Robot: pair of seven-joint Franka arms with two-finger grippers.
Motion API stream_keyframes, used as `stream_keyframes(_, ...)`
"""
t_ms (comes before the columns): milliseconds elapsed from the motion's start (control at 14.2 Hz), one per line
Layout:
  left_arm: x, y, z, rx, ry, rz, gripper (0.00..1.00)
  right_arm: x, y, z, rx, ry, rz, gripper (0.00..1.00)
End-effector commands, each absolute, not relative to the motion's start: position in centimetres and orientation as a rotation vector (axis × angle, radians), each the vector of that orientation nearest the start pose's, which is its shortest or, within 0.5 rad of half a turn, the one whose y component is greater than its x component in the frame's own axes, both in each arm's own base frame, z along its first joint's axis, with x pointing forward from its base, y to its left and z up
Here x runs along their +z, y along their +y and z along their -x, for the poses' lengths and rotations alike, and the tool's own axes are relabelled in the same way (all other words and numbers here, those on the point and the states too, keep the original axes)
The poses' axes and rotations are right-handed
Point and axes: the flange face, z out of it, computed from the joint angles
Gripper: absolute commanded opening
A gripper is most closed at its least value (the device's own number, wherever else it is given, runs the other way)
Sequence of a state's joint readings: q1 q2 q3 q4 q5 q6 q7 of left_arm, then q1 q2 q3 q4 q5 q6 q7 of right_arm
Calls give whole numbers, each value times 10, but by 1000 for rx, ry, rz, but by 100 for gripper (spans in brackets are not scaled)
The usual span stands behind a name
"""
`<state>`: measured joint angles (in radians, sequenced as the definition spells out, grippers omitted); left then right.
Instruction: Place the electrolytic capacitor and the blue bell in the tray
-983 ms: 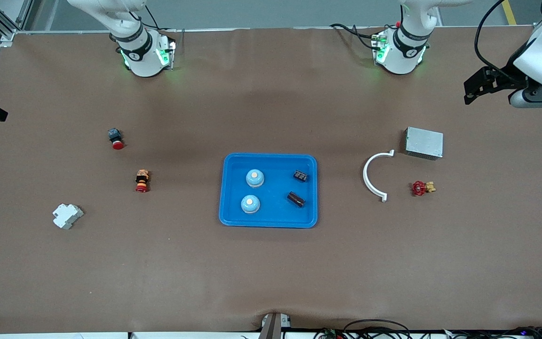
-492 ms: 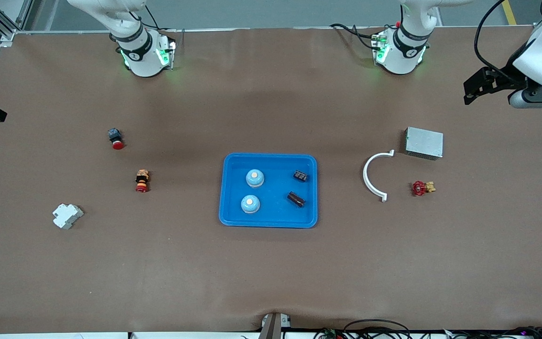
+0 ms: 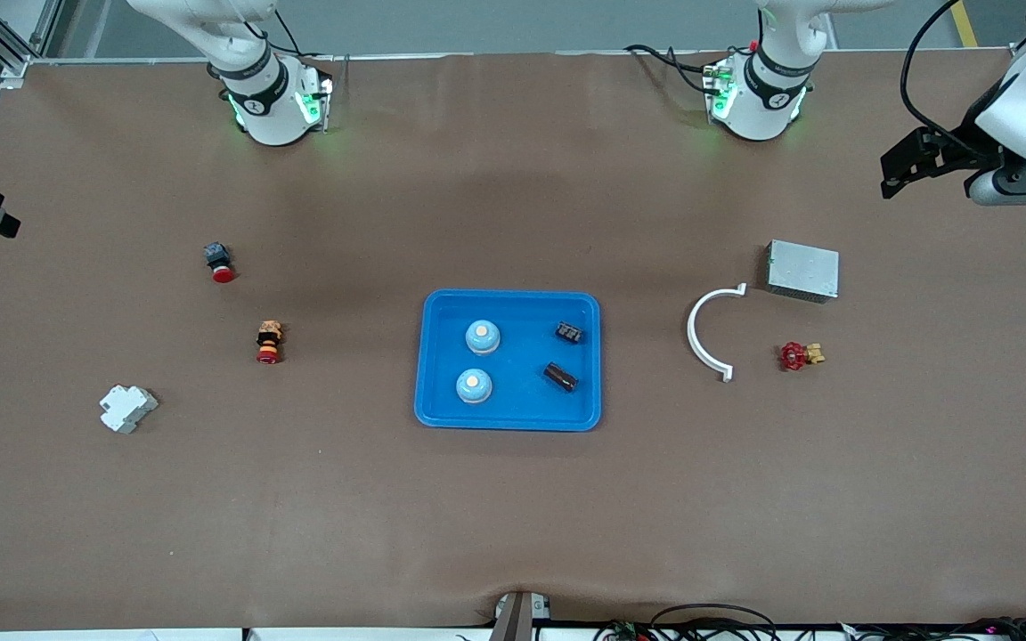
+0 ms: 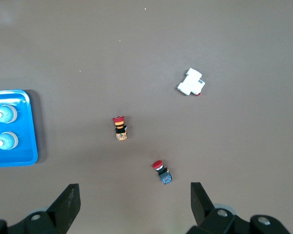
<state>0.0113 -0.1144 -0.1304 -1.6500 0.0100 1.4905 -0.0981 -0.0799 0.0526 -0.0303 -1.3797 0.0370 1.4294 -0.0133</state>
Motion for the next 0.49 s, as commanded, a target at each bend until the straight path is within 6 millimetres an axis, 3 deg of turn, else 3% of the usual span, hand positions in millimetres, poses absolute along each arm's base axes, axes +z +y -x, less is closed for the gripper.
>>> stream_keyframes(0, 645, -62, -506, 56, 43, 3119, 100, 673, -60, -547, -9, 136, 3098, 100)
stream_keyframes(421, 643, -61, -505, 63, 43, 3119, 100, 673, -60, -547, -9, 136, 3098, 100)
